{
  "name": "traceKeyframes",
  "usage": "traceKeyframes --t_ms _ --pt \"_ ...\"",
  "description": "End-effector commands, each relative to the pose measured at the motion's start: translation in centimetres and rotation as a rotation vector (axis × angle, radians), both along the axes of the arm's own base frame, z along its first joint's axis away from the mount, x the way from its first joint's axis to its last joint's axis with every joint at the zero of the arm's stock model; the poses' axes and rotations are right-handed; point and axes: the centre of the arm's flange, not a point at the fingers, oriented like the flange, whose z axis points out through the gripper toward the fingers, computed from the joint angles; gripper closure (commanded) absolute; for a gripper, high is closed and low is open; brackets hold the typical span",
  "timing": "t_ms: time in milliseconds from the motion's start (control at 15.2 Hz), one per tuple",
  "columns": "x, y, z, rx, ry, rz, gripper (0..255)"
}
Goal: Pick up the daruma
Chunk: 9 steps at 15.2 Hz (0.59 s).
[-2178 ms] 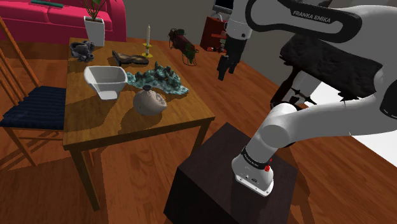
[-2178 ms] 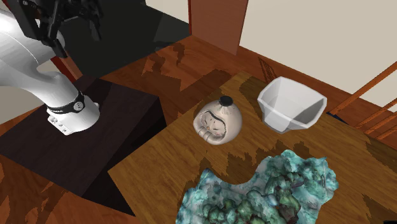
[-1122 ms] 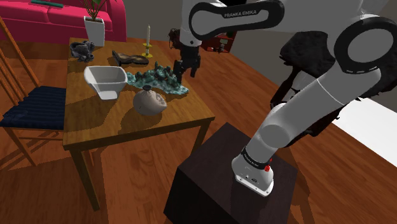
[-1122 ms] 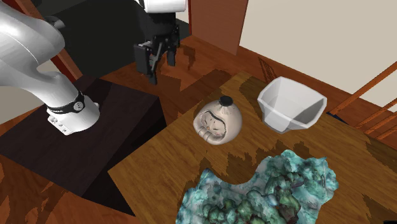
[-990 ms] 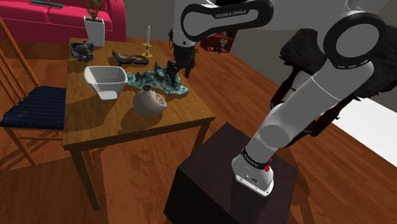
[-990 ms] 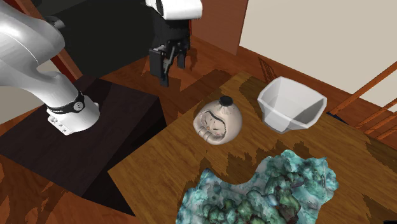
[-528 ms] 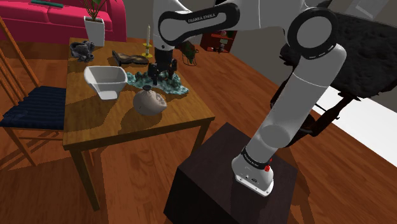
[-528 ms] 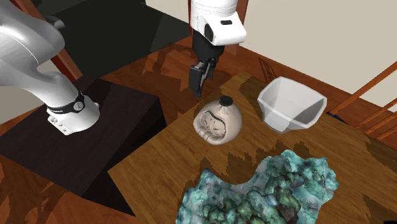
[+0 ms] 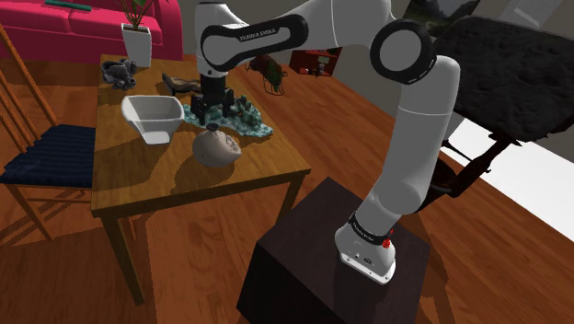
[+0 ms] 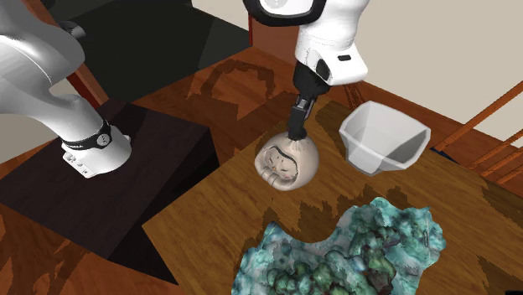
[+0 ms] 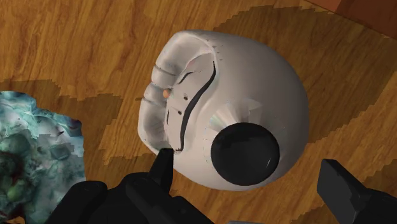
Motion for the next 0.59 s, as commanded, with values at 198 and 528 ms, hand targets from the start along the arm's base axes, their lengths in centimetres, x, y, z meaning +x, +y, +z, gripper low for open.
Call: traceKeyframes --t_ms 198,528 --pt "0.3 0.2 -2.8 0.0 -0.001 -0.001 0" --pt "0.2 0.3 -3.6 0.0 -0.001 -0.001 255"
